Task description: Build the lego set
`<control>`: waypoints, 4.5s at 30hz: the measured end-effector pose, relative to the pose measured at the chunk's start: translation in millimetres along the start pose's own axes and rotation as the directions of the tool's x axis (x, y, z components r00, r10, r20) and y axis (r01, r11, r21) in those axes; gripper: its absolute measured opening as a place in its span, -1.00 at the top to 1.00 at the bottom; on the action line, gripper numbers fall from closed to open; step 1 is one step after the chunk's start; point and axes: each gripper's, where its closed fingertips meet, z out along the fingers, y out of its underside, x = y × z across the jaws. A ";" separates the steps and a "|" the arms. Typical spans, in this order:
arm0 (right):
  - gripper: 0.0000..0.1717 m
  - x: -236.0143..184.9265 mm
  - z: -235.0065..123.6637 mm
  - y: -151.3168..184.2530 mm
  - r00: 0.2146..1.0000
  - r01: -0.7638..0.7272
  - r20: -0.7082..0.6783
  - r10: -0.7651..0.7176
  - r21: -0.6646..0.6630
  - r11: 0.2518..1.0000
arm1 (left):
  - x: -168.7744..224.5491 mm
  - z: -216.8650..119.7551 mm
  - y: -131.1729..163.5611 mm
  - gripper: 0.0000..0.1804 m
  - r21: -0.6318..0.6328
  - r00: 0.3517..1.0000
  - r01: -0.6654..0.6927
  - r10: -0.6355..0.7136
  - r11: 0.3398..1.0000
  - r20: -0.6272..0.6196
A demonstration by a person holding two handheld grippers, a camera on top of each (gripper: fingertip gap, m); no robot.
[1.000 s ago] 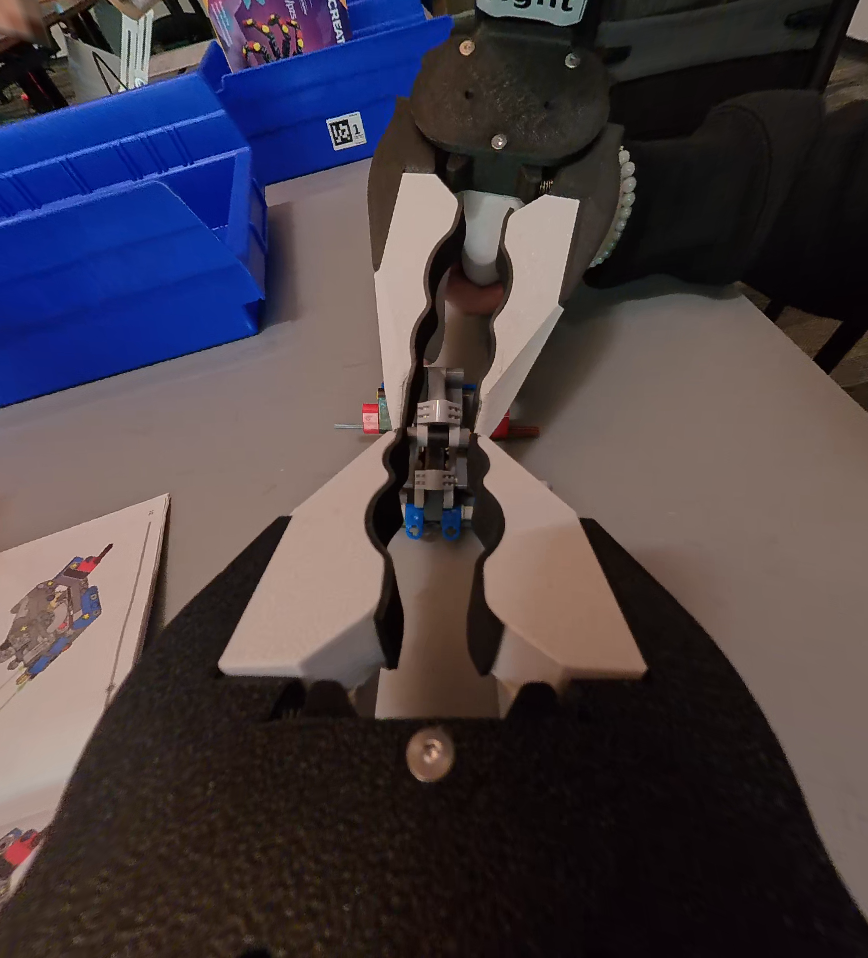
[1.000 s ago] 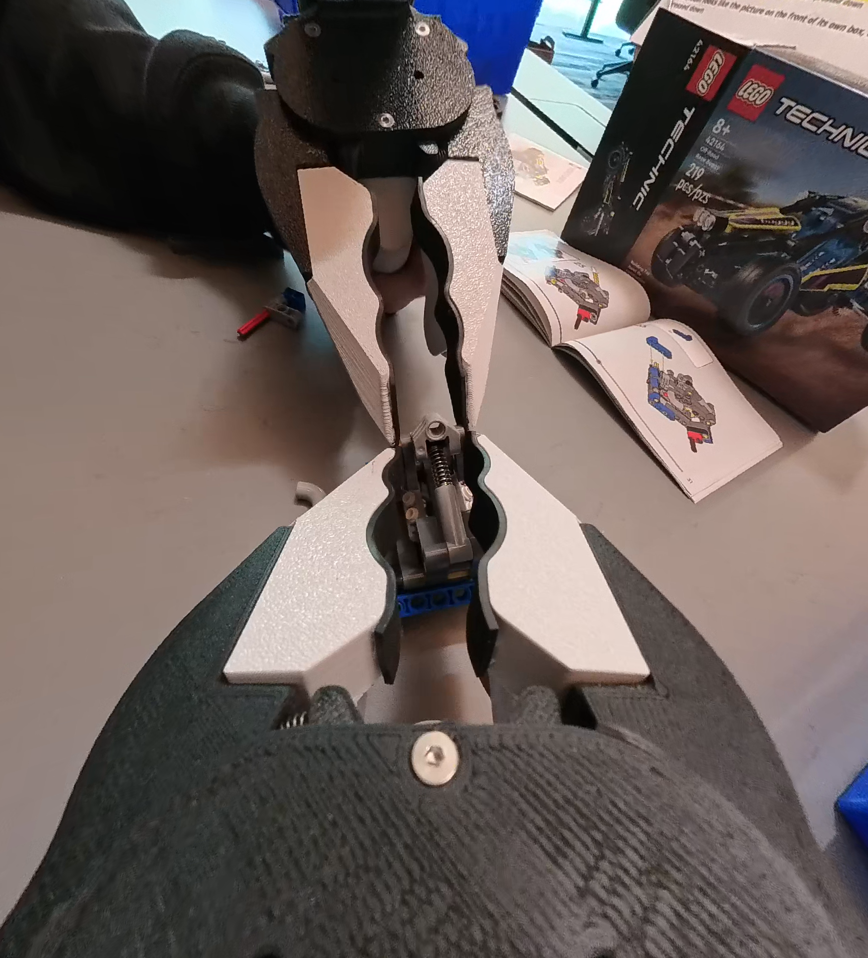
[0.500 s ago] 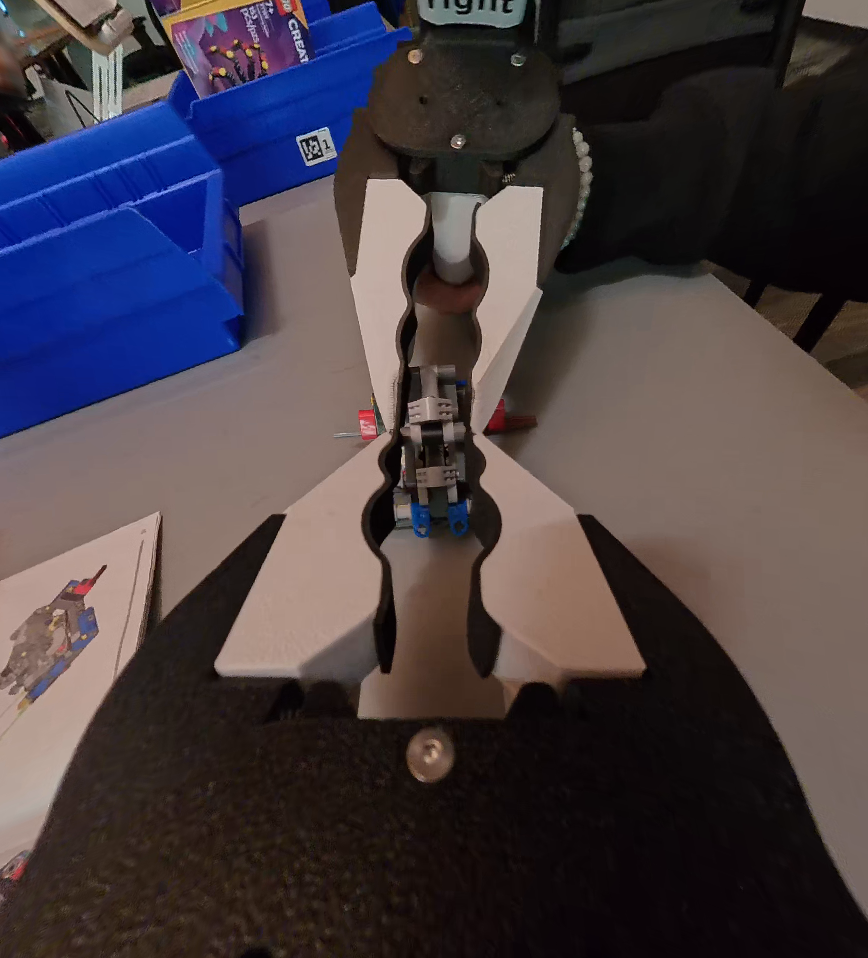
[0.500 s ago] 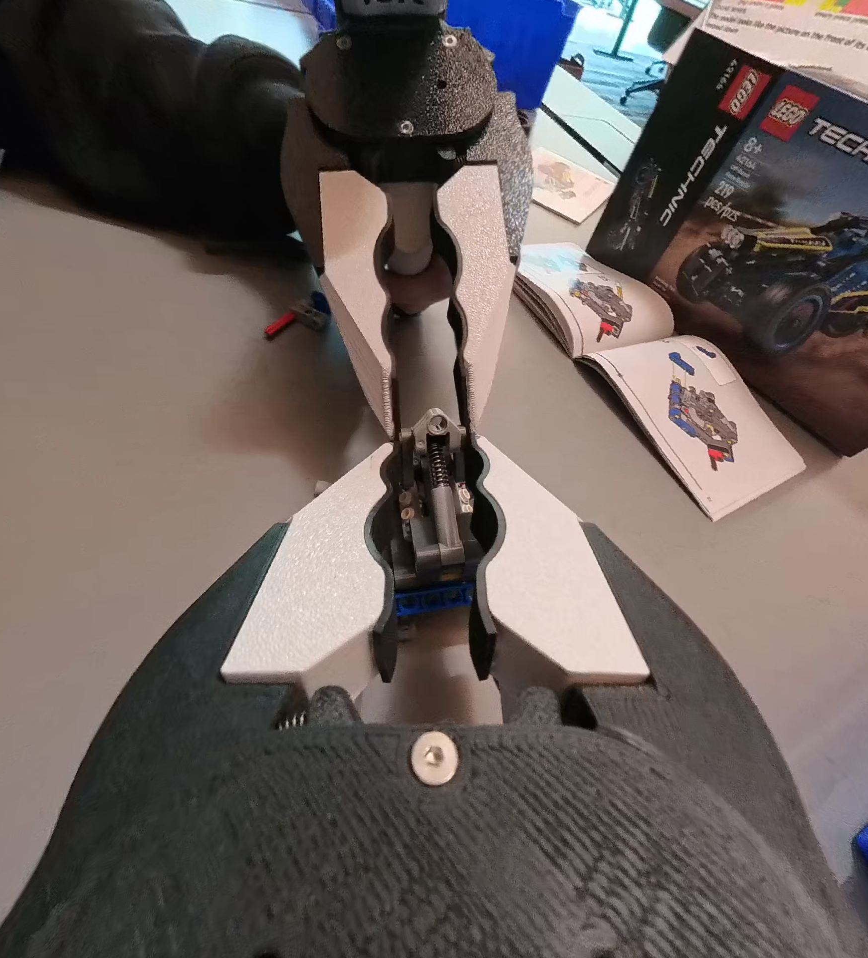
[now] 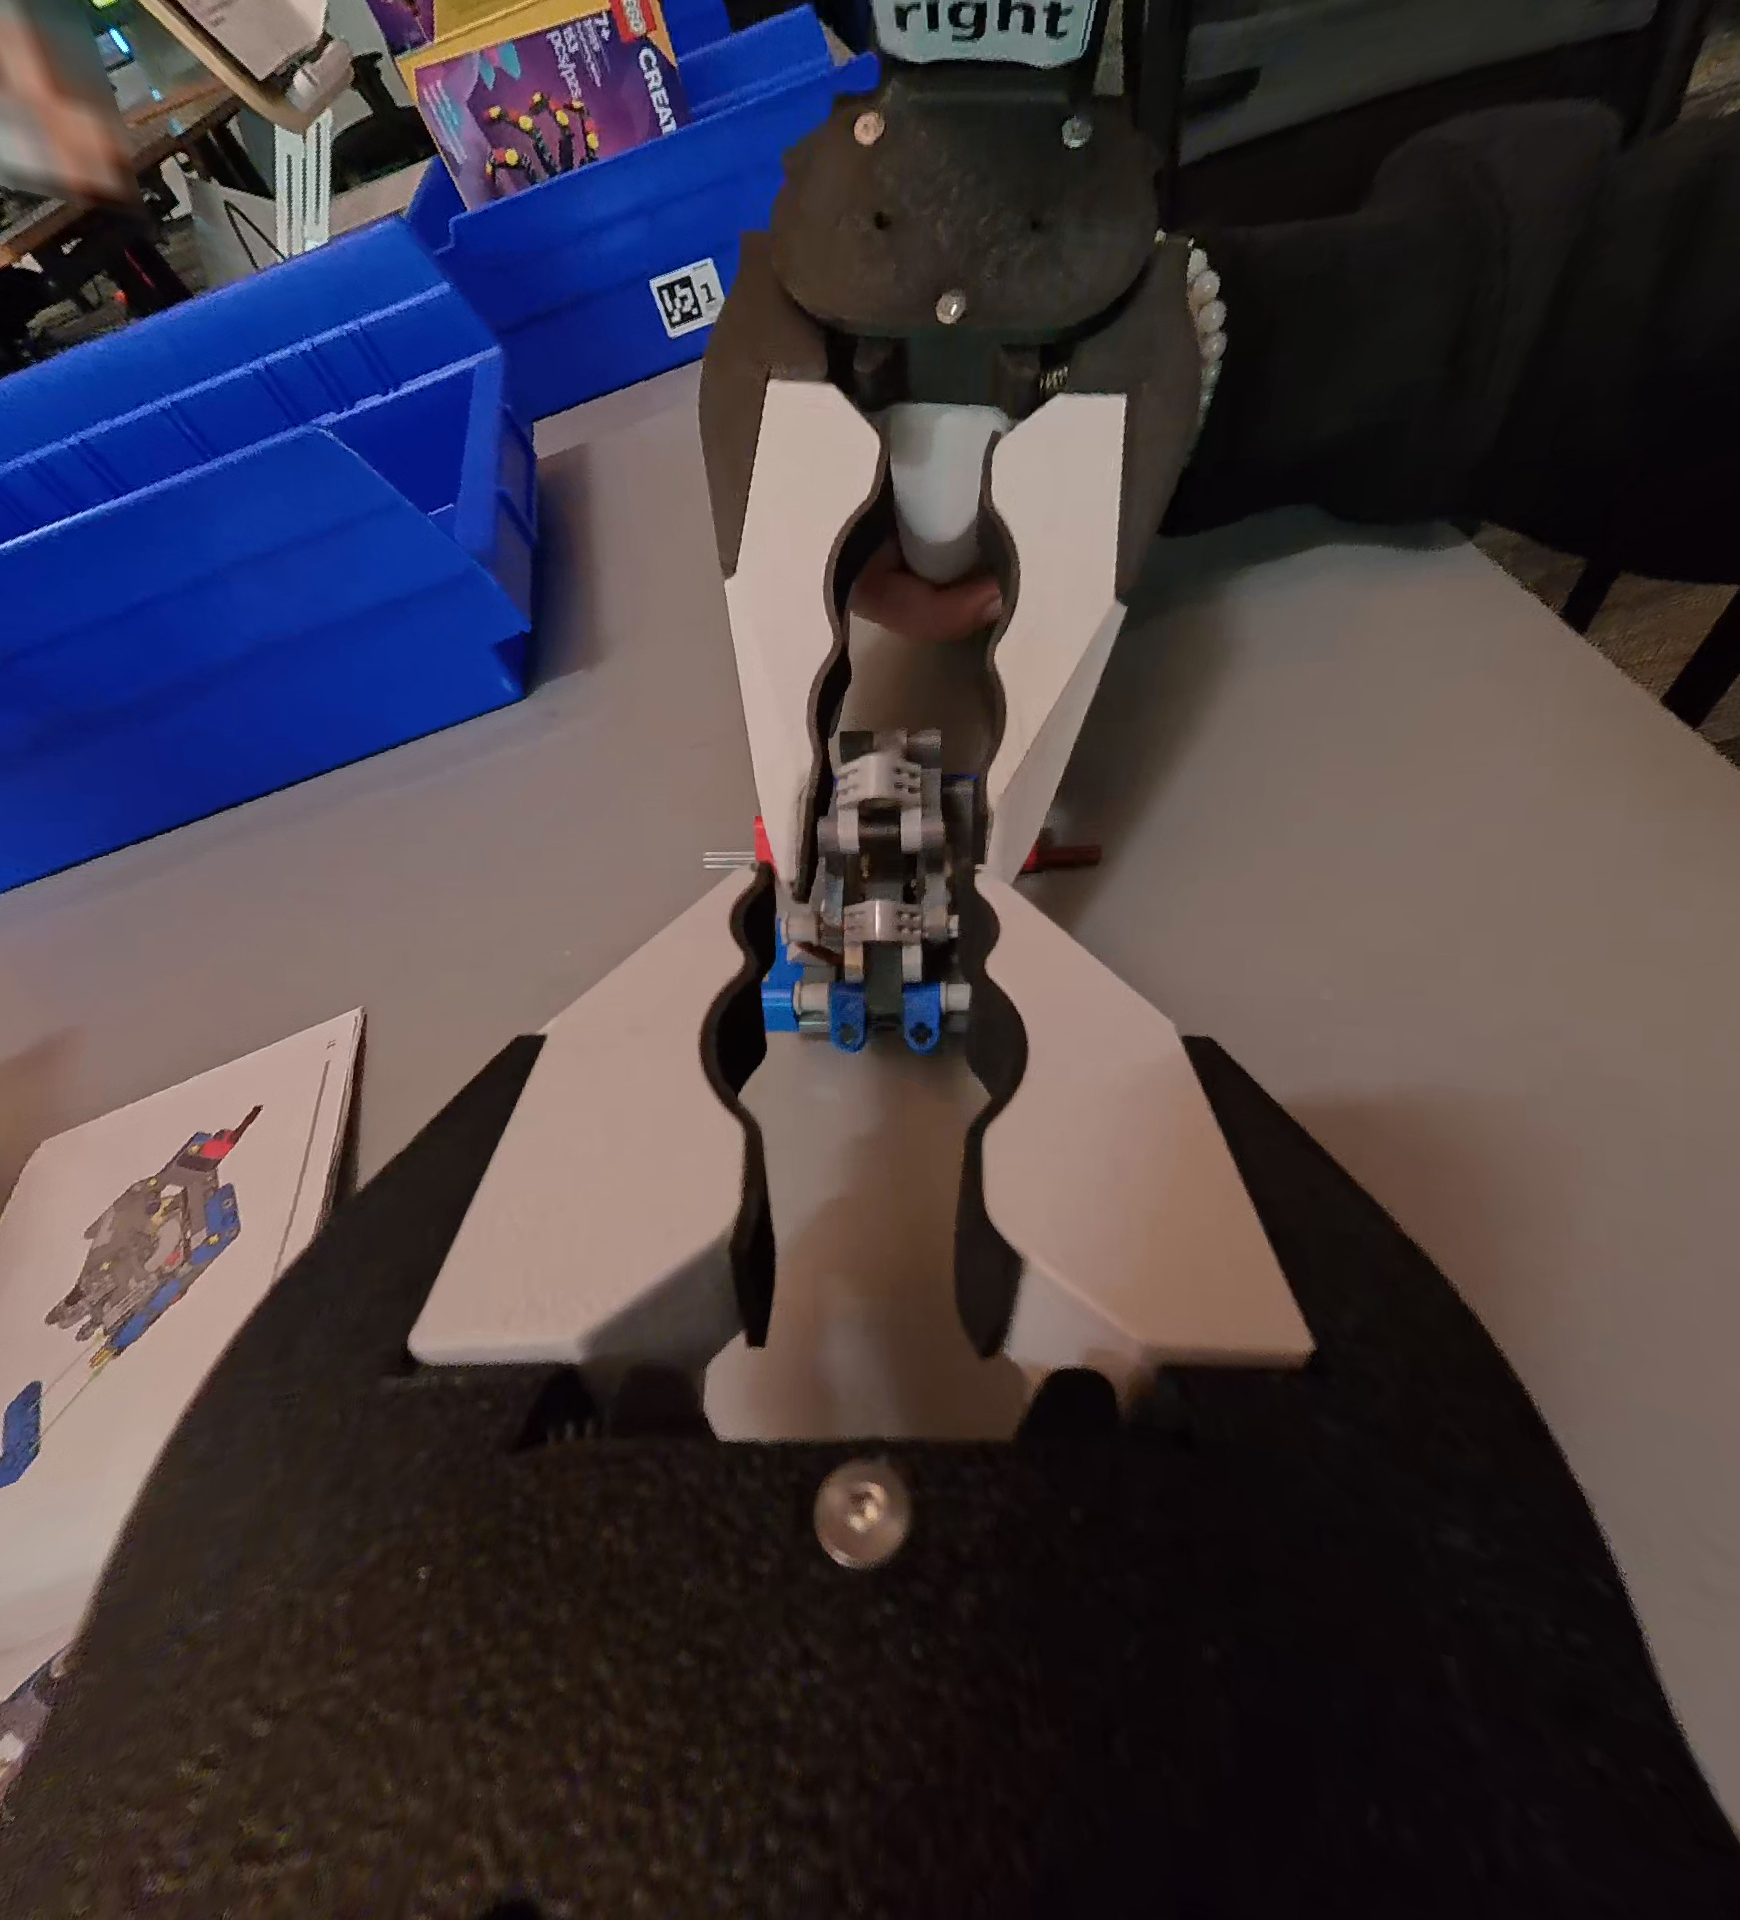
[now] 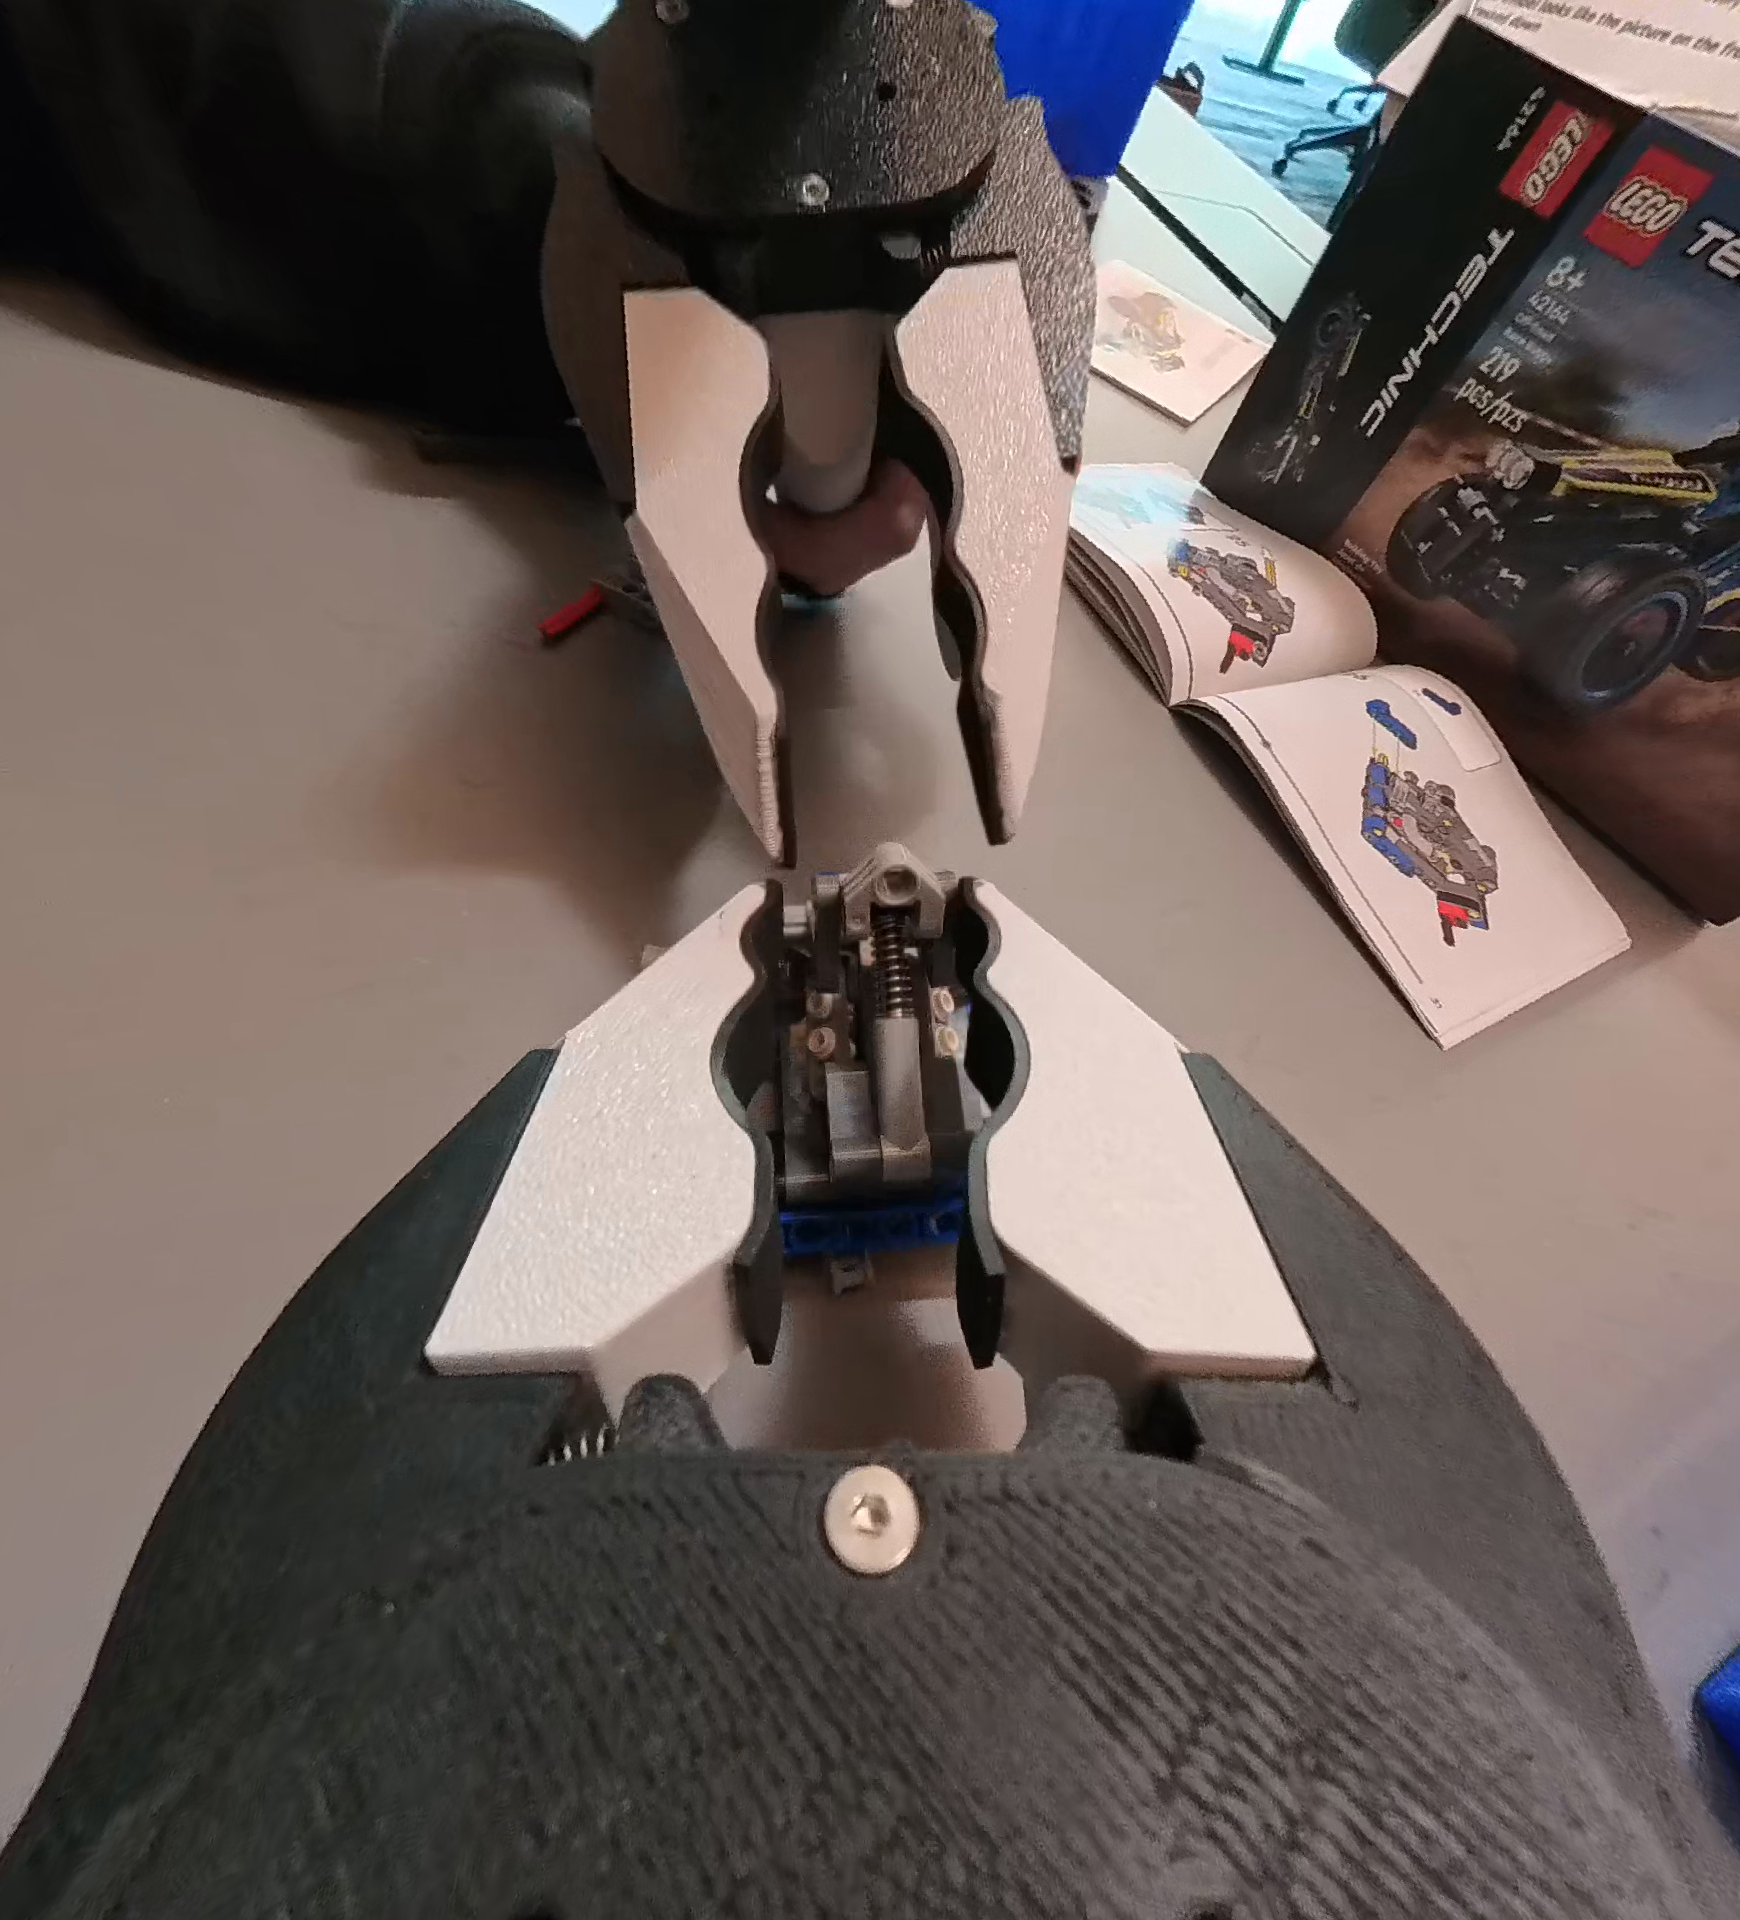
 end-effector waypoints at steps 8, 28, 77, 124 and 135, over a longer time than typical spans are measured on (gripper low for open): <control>0.57 3.5 -9.2 -5.2 1.000 0.000 -0.020 0.001 0.058 0.998 | -1.4 3.4 -3.0 0.65 -0.039 0.999 0.031 -0.029 0.999 0.033; 0.71 2.1 -15.9 -4.8 0.999 -0.030 0.012 0.029 0.075 0.997 | 1.4 8.5 -4.4 0.76 -0.016 0.997 0.071 -0.071 0.997 0.018; 0.67 4.5 -8.9 -5.0 0.999 -0.020 -0.030 0.022 0.050 0.999 | -4.7 10.1 0.7 0.78 -0.042 0.989 0.139 -0.137 0.989 0.062; 0.95 17.5 -18.6 -11.7 0.430 0.692 -0.330 -0.841 -0.477 0.541 | -8.1 -14.4 -16.3 0.73 0.008 0.945 -0.312 0.309 0.950 0.108; 0.95 11.4 -20.2 -25.9 0.976 0.071 -0.204 -0.083 -0.064 0.995 | -4.9 -28.6 -27.5 0.69 0.062 0.989 -0.150 0.151 0.987 -0.007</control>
